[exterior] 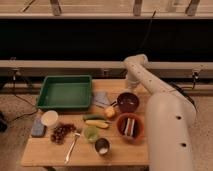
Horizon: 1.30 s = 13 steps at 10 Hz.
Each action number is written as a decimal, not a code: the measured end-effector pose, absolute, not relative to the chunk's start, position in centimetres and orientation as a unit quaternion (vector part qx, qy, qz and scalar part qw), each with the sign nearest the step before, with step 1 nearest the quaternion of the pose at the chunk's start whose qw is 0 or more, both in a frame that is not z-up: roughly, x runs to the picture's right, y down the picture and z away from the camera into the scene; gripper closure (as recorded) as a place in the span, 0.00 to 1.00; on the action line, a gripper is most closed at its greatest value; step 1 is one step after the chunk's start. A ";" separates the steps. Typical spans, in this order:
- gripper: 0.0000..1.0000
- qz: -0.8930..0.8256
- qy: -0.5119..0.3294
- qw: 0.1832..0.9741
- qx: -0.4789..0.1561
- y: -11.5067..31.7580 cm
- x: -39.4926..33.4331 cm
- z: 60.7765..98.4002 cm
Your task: Place brush in paper cup
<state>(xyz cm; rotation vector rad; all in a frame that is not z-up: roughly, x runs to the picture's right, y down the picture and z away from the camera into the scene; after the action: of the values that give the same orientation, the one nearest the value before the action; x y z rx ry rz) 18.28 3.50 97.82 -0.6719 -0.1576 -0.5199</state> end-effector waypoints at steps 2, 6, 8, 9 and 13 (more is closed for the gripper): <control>0.82 -0.259 -0.074 0.902 -0.336 4.0 18.3 97.8; 1.00 -0.256 -0.074 0.909 -0.321 1.9 17.9 95.4; 1.00 -0.250 -0.075 0.918 -0.299 -0.3 17.7 93.5; 1.00 -0.249 -0.078 0.922 -0.286 -1.4 17.2 92.5; 1.00 -0.260 -0.094 0.933 -0.231 -5.5 14.6 88.2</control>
<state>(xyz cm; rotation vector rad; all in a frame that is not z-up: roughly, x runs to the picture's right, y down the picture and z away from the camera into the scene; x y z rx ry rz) 14.56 -5.49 88.21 -0.4734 -0.1924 -0.5315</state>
